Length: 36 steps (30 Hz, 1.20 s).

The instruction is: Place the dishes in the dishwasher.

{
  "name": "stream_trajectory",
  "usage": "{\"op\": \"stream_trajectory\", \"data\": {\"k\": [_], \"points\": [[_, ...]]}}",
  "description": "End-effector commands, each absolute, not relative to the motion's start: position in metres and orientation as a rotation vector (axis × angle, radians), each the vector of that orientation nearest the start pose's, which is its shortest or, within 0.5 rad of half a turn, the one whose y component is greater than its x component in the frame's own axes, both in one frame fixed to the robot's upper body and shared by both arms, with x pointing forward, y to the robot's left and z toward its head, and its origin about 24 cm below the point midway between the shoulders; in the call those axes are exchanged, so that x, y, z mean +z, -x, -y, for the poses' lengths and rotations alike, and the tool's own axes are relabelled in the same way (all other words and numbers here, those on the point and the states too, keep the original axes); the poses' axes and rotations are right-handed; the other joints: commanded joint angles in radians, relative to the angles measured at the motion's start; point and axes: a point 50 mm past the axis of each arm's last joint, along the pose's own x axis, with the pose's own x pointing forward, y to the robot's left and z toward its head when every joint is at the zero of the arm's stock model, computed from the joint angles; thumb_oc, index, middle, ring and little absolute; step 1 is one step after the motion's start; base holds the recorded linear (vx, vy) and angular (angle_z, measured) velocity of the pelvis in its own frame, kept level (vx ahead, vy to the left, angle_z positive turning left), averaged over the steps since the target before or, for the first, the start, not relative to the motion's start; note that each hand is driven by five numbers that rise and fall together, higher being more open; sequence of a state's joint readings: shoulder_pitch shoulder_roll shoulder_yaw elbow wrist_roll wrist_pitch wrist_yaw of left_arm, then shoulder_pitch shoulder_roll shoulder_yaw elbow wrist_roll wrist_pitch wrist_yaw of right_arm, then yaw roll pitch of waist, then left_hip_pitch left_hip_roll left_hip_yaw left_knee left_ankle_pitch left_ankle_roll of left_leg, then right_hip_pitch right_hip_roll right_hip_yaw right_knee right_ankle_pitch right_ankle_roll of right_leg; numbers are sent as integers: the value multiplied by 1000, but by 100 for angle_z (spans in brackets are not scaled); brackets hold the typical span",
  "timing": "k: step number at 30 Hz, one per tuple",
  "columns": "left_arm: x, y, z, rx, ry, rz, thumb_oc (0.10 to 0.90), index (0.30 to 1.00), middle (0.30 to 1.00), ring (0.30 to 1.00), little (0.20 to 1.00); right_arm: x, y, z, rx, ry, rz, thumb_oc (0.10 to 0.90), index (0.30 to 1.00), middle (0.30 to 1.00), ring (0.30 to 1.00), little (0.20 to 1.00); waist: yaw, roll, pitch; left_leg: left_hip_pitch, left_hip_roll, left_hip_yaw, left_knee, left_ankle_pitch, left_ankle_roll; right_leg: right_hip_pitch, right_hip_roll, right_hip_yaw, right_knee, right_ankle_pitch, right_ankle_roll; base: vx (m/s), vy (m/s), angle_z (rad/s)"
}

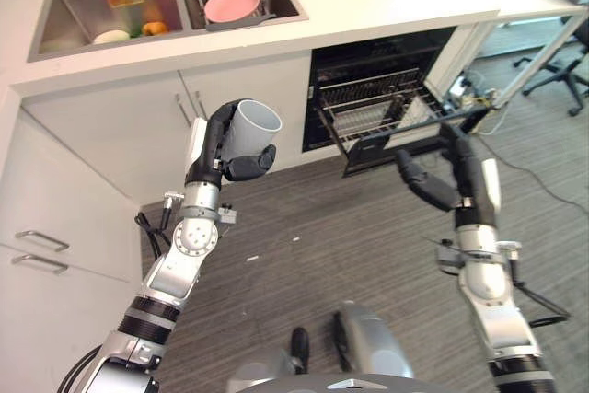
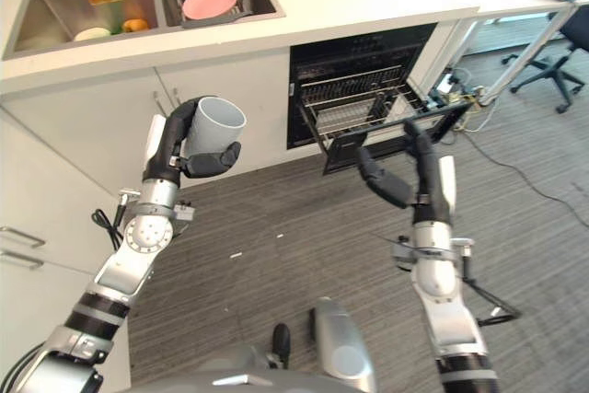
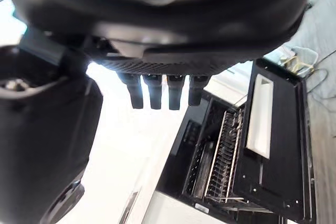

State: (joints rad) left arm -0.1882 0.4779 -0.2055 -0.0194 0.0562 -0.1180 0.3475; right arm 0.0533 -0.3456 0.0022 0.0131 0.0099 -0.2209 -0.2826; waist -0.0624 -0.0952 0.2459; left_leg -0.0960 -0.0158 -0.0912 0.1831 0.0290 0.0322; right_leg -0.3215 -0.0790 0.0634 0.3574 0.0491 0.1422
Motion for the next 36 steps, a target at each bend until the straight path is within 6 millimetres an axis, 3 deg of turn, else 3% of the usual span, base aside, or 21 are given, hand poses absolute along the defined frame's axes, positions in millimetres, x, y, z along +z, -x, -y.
{"op": "stream_trajectory", "data": {"k": [1, 5, 8, 11, 13, 15, 16, 18, 19, 21, 22, 23, 25, 26, 32, 36], "points": [[150, -272, -195, 184, -467, 588, 400, 300, 300, 300, 300, 118, -252, 232, -270, 326, 464, 800, 900, 900, 900, 900, 17, 47, -138, 216, 52, 147, -246, -54, -67, 178, -1, -91, -221, 11, 34, 180, -34, -98], [149, -273, -187, 167, -461, 598, 400, 300, 300, 300, 300, 124, -251, 226, -223, 333, 491, 800, 900, 900, 900, 900, 16, 33, -172, 241, 39, 167, -240, -72, -78, 273, -19, -60, -324, 23, 23, 190, -45, -30], [146, -274, -183, 152, -445, 584, 400, 300, 300, 300, 300, 128, -250, 226, -202, 298, 504, 800, 900, 900, 900, 900, 15, 42, -189, 264, 52, 176, -231, -89, -91, 321, -13, -66, -358, 16, 12, 181, -111, -2], [141, -276, -180, 141, -437, 559, 400, 300, 300, 300, 300, 130, -249, 225, -173, 249, 501, 800, 900, 900, 900, 900, 6, 53, -190, 253, 78, 167, -146, -76, -119, 353, 10, -58, -367, -1, -16, 123, -157, -1], [139, -279, -179, 138, -427, 549, 400, 300, 300, 300, 300, 132, -248, 223, -149, 239, 508, 800, 900, 900, 900, 900, 1, 53, -172, 219, 100, 158, -17, -28, -148, 373, 24, -59, -373, -9, -33, 76, -187, -3], [142, -284, -171, 118, -401, 561, 400, 300, 300, 300, 300, 136, -249, 222, -125, 224, 530, 800, 900, 900, 900, 900, 5, 38, -136, 104, 118, 146, 237, 63, -189, 404, 18, -65, -389, -10, -56, 17, -209, -10], [144, -284, -169, 110, -390, 571, 400, 300, 300, 300, 300, 139, -249, 219, -107, 223, 542, 800, 900, 900, 900, 900, 17, 29, -122, 66, 105, 130, 306, 92, -193, 415, 12, -56, -393, -13, -66, 34, -180, 5], [146, -284, -165, 111, -389, 587, 400, 300, 300, 300, 300, 143, -249, 212, -62, 212, 559, 800, 900, 900, 900, 900, 25, 20, -107, 3, 72, 117, 389, 64, -181, 444, 10, -39, -411, -26, -78, 129, -93, -4], [149, -284, -164, 117, -393, 605, 400, 300, 300, 300, 300, 143, -249, 211, -57, 215, 560, 800, 900, 900, 900, 900, 30, 21, -102, -31, 48, 126, 352, 53, -164, 450, 8, -26, -415, -24, -77, 102, -33, -25], [149, -284, -164, 117, -393, 605, 400, 300, 300, 300, 300, 143, -249, 211, -57, 215, 560, 800, 900, 900, 900, 900, 31, 20, -102, -30, 47, 127, 350, 55, -164, 450, 7, -24, -415, -24, -77, 121, 8, -30], [153, -284, -158, 97, -407, 636, 400, 300, 300, 300, 300, 143, -249, 207, -48, 184, 565, 800, 900, 900, 900, 900, 42, 45, -115, -66, 15, 158, 149, -16, -119, 477, 25, -3, -424, -45, -68, 209, 31, -31], [153, -284, -158, 97, -407, 636, 400, 300, 300, 300, 300, 143, -249, 207, -47, 184, 565, 800, 900, 900, 900, 900, 47, 42, -116, -57, 12, 166, 127, 0, -115, 471, 20, 4, -421, -41, -66, 309, 63, -21], [153, -286, -154, 85, -424, 636, 400, 300, 300, 300, 300, 139, -252, 203, -47, 158, 553, 800, 900, 900, 900, 900, 75, 66, -131, -52, -16, 143, -66, 40, -102, 490, 45, 23, -421, -59, -61, 196, 56, -32], [148, -287, -154, 86, -423, 614, 400, 300, 300, 300, 300, 133, -253, 195, -18, 146, 530, 800, 900, 900, 900, 900, 69, 71, -142, 0, -19, 125, -95, 21, -83, 483, 52, 25, -410, -75, -59, 188, 48, -49], [145, -288, -153, 68, -457, 602, 400, 300, 300, 300, 300, 130, -252, 188, 6, 35, 514, 800, 900, 900, 900, 900, 51, 63, -192, 121, -11, 154, -246, 36, -72, 452, 56, 26, -355, -88, -43, 146, 85, -17], [143, -293, -151, 76, -479, 589, 400, 300, 300, 300, 300, 128, -256, 178, 48, 4, 499, 800, 900, 900, 900, 900, 53, 50, -184, 152, -3, 169, -261, 18, -49, 391, 74, 37, -181, -110, -18, 86, 105, -1]]}}
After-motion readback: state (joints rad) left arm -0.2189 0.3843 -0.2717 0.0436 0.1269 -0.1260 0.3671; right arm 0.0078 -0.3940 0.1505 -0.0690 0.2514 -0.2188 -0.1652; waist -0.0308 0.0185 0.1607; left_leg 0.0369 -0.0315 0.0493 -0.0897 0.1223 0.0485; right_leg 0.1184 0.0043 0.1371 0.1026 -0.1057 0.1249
